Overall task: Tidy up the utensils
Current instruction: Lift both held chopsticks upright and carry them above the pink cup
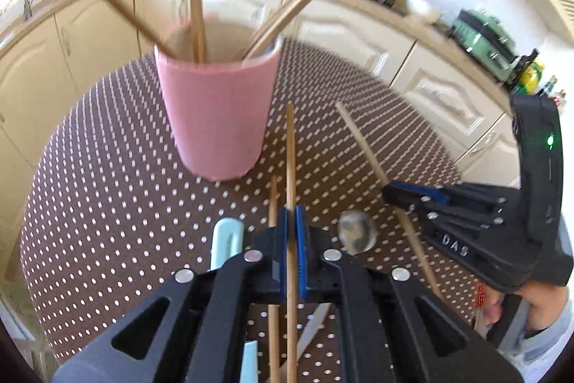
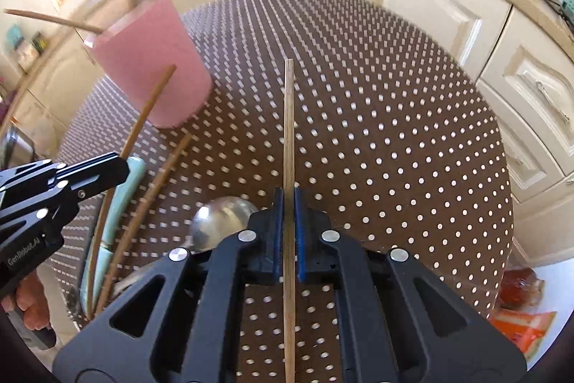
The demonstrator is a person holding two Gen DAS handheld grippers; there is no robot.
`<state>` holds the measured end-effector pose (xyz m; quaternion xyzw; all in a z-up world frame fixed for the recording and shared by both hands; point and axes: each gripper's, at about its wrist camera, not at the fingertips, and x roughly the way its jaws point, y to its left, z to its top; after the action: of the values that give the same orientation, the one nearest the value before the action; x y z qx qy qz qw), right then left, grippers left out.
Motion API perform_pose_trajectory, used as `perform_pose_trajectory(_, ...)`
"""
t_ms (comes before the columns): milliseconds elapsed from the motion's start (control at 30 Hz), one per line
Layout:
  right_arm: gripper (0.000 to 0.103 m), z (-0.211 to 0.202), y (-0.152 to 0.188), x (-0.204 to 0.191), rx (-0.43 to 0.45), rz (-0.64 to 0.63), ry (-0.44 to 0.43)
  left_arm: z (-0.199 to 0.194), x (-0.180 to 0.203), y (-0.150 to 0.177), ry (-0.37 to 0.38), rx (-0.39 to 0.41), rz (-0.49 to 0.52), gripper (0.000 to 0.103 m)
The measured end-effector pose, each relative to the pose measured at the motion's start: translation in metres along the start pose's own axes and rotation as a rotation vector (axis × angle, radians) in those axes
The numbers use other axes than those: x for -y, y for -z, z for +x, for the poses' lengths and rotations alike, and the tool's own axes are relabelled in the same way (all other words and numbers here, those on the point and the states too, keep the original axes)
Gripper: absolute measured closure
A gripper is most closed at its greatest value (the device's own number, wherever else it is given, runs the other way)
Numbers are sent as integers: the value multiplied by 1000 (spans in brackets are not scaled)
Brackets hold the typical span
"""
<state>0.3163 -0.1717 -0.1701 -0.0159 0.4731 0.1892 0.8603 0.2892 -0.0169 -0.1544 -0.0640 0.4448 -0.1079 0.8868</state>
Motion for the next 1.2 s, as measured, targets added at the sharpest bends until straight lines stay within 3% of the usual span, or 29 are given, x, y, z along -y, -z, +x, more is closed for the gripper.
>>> perform_pose_trajectory(167, 96, -44, 7, -9, 185, 11, -79, -40, 6, -2, 45, 173, 14, 98)
perform_pose_trajectory(433, 96, -110, 10, -30, 475, -15, -192, -96, -3, 3, 140, 524, -30, 98)
perform_pose_trajectory(600, 96, -120, -4, -48, 612, -31, -251, -121, -2, 1, 128, 735, -15, 98)
perform_pose_trajectory(933, 96, -118, -32, -77, 807, -55, -292, -129, -2, -26, 73, 881, -25, 98)
perform_pose_trajectory(1200, 96, -105, -64, -77, 920, -16, -318, -127, -7, -49, -39, 1030, -17, 98)
